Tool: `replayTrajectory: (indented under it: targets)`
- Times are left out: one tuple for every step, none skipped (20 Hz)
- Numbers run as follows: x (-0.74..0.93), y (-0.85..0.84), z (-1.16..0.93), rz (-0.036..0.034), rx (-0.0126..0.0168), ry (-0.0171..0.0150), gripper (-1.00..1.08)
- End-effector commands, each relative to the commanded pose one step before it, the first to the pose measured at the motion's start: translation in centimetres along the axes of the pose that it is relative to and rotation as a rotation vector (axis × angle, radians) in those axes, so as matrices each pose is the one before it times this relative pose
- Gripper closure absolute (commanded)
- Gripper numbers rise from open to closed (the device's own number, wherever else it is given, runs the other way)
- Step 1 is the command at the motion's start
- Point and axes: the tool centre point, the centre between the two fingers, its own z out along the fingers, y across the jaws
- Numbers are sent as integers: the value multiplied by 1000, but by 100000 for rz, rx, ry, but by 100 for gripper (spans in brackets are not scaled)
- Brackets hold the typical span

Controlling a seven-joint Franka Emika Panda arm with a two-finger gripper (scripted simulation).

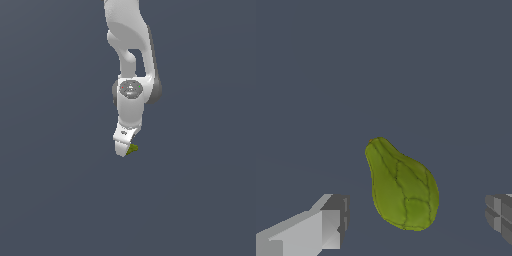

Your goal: Pick up the object and move it to a goal position.

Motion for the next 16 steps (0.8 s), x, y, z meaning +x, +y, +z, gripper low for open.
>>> replayTrajectory:
  targets:
    - [-184, -44, 245, -6079, 96, 26, -92]
    - [-64, -20, 85, -2067, 37, 12, -92]
    - [-59, -20, 79, -1934, 34, 13, -92]
    - [-55, -20, 74, -1800, 31, 14, -92]
    - [-49, -19, 68, -1668, 29, 15, -92]
    - [-45, -19, 62, -1535, 26, 15, -92]
    - [-41, -18, 57, -1401, 23, 14, -92]
    - [-37, -16, 51, -1267, 21, 14, -92]
    - [-32, -15, 45, -1134, 18, 13, -92]
    - [-28, -14, 40, -1000, 16, 12, -92]
    - [-24, -12, 35, -868, 13, 11, -92]
    - [-20, -11, 29, -734, 11, 10, -92]
    - [-16, -9, 24, -602, 9, 8, -92]
    - [-12, -7, 19, -468, 7, 6, -92]
    - [-11, -5, 13, -331, 5, 5, -92]
    - [-8, -3, 8, -195, 3, 3, -92]
